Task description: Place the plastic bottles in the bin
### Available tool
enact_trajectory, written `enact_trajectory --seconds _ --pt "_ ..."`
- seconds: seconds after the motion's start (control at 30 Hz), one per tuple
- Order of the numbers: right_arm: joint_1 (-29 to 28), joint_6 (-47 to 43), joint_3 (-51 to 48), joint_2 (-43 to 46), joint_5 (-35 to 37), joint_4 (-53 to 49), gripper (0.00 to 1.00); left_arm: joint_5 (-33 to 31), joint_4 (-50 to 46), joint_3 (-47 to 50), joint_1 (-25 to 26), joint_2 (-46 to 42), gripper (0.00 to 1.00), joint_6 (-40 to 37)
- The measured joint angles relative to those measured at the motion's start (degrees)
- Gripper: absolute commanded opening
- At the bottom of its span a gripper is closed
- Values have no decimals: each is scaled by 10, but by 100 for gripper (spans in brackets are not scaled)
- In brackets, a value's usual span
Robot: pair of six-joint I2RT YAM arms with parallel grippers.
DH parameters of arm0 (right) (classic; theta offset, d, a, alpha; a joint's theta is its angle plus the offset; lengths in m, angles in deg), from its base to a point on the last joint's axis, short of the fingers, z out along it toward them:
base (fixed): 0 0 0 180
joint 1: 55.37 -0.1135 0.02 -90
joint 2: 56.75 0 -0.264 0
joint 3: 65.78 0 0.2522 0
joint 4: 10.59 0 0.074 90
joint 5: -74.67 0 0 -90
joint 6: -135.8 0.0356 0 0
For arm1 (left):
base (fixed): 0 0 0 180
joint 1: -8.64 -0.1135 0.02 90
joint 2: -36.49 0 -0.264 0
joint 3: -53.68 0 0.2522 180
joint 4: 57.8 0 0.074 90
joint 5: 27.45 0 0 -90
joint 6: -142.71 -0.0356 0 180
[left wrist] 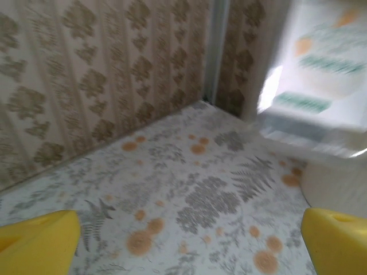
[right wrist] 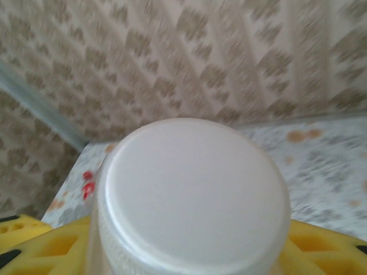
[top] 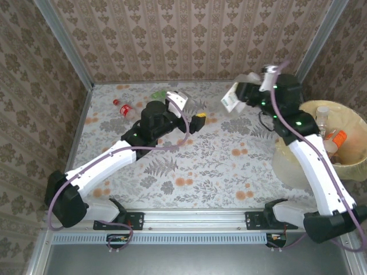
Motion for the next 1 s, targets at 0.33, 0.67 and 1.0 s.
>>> enact_trajectory --seconds 0.33,0.67,1.0 --pt "210 -56 101 95 7 -125 44 -21 8 11 -23 2 100 36" --pt "413 -101 150 53 -6 -271 45 -21 -15 -2 -24 25 100 40" --pt "462 -139 135 20 26 -382 56 -15 -48 -56 -24 53 100 55"
